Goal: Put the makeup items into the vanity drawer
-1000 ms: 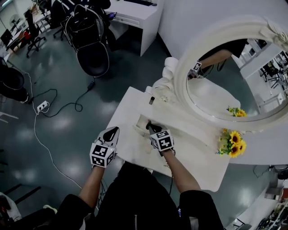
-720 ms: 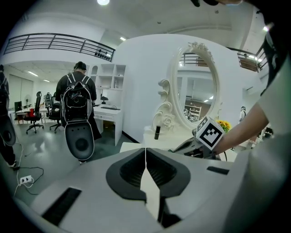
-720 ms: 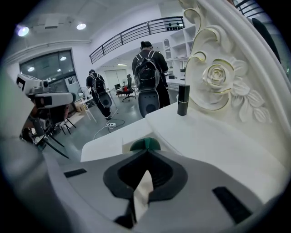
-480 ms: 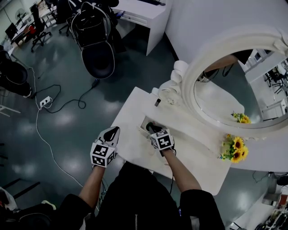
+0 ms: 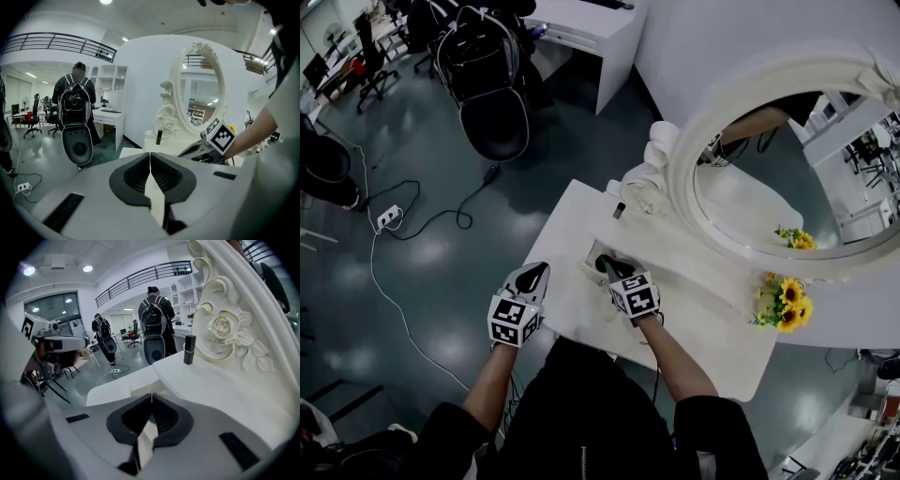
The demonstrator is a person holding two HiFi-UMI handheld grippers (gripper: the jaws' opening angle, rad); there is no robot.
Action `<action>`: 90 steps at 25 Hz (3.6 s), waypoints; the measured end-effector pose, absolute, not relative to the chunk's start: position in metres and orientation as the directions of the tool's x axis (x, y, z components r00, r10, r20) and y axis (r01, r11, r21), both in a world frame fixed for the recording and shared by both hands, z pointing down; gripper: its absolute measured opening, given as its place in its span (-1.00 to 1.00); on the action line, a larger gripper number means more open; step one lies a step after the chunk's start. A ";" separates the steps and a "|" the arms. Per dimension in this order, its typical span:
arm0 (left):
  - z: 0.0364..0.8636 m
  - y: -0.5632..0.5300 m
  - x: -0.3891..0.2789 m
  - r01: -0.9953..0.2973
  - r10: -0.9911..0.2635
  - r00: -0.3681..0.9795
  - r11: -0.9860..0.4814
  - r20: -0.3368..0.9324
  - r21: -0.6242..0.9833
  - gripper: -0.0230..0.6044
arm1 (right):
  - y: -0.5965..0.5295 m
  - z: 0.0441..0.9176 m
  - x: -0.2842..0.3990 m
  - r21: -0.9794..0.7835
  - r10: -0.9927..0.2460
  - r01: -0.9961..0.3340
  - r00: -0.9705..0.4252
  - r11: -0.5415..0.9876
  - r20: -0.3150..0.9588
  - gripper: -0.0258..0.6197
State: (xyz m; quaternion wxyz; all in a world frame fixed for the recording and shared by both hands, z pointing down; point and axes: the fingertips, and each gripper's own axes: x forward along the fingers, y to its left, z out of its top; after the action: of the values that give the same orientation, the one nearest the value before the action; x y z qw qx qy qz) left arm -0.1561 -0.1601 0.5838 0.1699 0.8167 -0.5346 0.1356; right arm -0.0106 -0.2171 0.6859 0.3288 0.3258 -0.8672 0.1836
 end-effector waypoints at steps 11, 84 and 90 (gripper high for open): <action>0.568 -0.171 -0.112 -0.877 -0.801 0.474 -0.467 0.366 0.113 -0.85 | -0.203 0.615 0.038 -0.142 -0.607 -0.743 -0.627 0.654 0.488 -0.91; 0.592 -0.150 -0.116 -0.794 -0.712 0.588 -0.598 0.383 0.107 -0.86 | -0.084 0.749 0.029 -0.310 -0.425 -0.817 -0.531 0.486 0.733 -0.65; 0.590 -0.156 -0.109 -0.783 -0.705 0.604 -0.611 0.373 0.113 -0.86 | -0.090 0.715 0.033 -0.279 -0.477 -0.807 -0.545 0.520 0.690 -0.66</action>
State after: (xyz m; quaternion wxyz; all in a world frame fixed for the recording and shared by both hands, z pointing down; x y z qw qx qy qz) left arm -0.1091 -0.1559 0.5902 0.1335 0.8855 -0.4201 0.1470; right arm 0.0333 -0.0897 0.7146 0.2768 0.3882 -0.8268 0.2985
